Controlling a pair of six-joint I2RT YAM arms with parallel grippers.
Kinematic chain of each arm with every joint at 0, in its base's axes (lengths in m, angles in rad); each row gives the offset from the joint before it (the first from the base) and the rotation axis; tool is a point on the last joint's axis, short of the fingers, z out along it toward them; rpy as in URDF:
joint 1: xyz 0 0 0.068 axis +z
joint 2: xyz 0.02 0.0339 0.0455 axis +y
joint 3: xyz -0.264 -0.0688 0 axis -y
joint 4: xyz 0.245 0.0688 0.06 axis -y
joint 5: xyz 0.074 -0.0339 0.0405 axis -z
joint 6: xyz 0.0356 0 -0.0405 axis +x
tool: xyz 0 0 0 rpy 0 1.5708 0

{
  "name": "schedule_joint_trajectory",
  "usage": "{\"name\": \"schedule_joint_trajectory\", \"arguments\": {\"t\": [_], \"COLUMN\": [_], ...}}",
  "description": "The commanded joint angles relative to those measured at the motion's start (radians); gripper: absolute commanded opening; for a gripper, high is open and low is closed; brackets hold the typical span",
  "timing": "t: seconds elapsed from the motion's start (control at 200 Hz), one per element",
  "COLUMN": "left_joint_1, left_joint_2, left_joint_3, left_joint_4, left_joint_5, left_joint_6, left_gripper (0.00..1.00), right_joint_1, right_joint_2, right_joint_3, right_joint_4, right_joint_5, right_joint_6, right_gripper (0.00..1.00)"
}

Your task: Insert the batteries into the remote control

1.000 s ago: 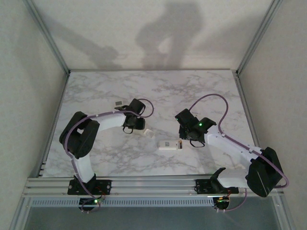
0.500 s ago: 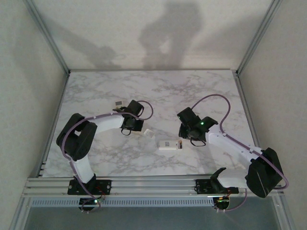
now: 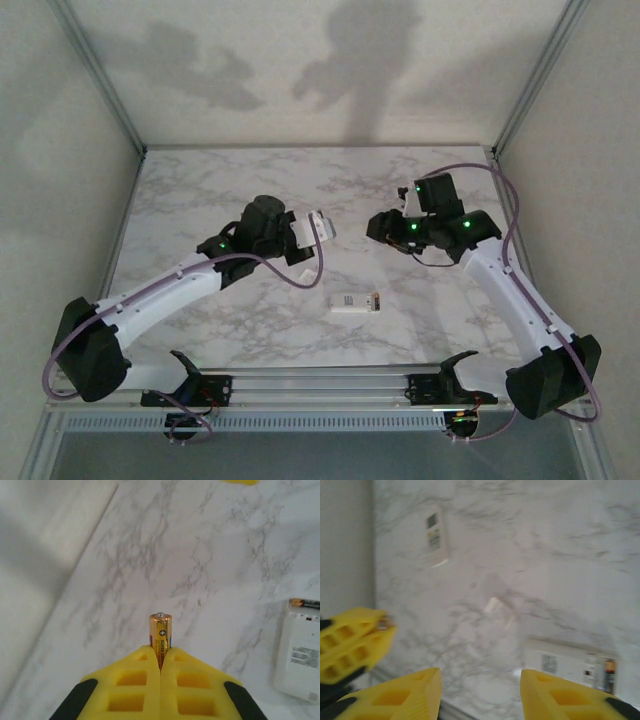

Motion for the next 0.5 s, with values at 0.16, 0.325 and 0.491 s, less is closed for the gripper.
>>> {"name": "schedule_joint_trajectory", "arguments": {"t": [0.16,0.325,0.491], "left_joint_1": [-0.028,-0.029,-0.035], "left_joint_2": [0.032,0.028,0.030], "left_joint_3": [-0.002,-0.004,0.008], "left_joint_4": [0.070,0.046,0.057], "left_joint_5": [0.060,0.096,0.140], "left_joint_6": [0.338,0.358,0.342], "left_gripper": [0.00,0.00,0.00], "right_joint_1": [0.045,0.052,0.067], "right_joint_2": [0.019,0.030,0.081], "right_joint_3": [-0.014,-0.018,0.001], "right_joint_4": [0.027,0.112,0.135], "right_joint_5": [-0.152,-0.210,-0.221], "right_joint_6": [-0.017,0.027,0.034], "right_gripper": [0.45,0.44,0.44]}}
